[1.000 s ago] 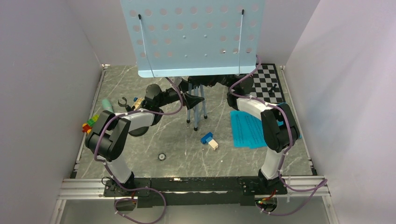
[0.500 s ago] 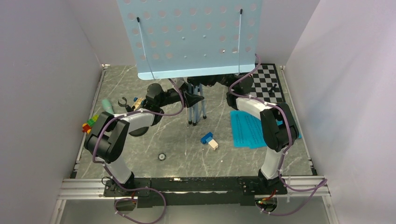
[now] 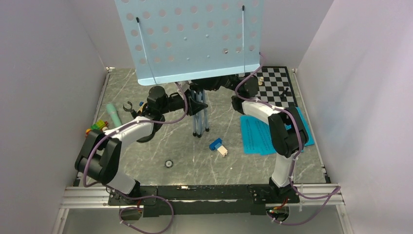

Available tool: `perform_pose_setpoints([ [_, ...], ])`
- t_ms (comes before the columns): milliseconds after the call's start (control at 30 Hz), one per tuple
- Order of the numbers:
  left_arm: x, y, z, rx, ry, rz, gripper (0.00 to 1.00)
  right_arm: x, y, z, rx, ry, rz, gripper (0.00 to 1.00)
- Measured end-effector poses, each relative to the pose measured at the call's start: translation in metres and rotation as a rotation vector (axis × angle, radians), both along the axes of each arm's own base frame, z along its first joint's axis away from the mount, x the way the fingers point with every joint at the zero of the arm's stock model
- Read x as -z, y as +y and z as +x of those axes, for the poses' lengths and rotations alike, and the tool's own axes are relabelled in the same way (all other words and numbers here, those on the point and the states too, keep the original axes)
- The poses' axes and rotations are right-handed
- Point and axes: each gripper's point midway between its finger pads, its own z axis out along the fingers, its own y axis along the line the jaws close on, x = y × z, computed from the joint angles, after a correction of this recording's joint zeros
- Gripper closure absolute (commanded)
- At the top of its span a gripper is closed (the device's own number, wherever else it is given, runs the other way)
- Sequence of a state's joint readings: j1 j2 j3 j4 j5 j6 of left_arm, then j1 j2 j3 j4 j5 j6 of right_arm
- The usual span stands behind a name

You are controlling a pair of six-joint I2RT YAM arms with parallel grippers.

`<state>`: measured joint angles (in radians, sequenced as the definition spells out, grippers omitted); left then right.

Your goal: Pack up the instrument practice props

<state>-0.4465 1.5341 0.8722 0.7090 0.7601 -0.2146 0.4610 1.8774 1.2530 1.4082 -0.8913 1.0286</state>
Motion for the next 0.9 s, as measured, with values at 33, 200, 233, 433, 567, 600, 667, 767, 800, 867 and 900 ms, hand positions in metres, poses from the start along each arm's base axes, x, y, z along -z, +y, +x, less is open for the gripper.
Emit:
perform_pose_setpoints([
  [33, -0.003, 0.002, -0.003, -0.002, -0.001, 0.0, 1.0, 0.0, 0.002, -0.001, -0.009, 0.012, -0.001, 1.0],
  [200, -0.004, 0.012, -0.013, -0.022, 0.052, 0.024, 1.0, -0.001, 0.011, -0.007, -0.039, 0.063, -0.005, 1.0],
  [233, -0.005, 0.014, -0.014, -0.027, 0.059, 0.027, 1.0, -0.002, 0.013, -0.008, -0.042, 0.073, -0.002, 1.0],
  [433, -0.015, 0.026, -0.03, -0.062, 0.068, 0.028, 1.0, -0.012, 0.022, -0.019, -0.082, 0.124, 0.033, 1.0],
  [567, -0.018, 0.035, -0.039, -0.085, 0.075, 0.025, 1.0, -0.015, 0.029, -0.028, -0.107, 0.145, 0.048, 1.0],
  [600, -0.019, 0.037, -0.042, -0.093, 0.077, 0.024, 1.0, -0.016, 0.031, -0.029, -0.113, 0.151, 0.05, 1.0],
  [667, -0.02, 0.041, -0.047, -0.101, 0.082, 0.021, 1.0, -0.017, 0.035, -0.034, -0.125, 0.162, 0.055, 1.0],
  [767, -0.023, 0.046, -0.055, -0.116, 0.092, 0.009, 1.0, -0.02, 0.041, -0.04, -0.137, 0.187, 0.057, 1.0],
  [800, -0.025, 0.048, -0.058, -0.119, 0.095, 0.004, 1.0, -0.022, 0.043, -0.043, -0.14, 0.196, 0.057, 1.0],
  [867, -0.028, 0.051, -0.067, -0.12, 0.104, -0.008, 1.0, -0.024, 0.046, -0.049, -0.141, 0.219, 0.054, 1.0],
  [900, -0.029, 0.053, -0.071, -0.118, 0.109, -0.013, 1.0, -0.025, 0.047, -0.053, -0.14, 0.232, 0.054, 1.0],
])
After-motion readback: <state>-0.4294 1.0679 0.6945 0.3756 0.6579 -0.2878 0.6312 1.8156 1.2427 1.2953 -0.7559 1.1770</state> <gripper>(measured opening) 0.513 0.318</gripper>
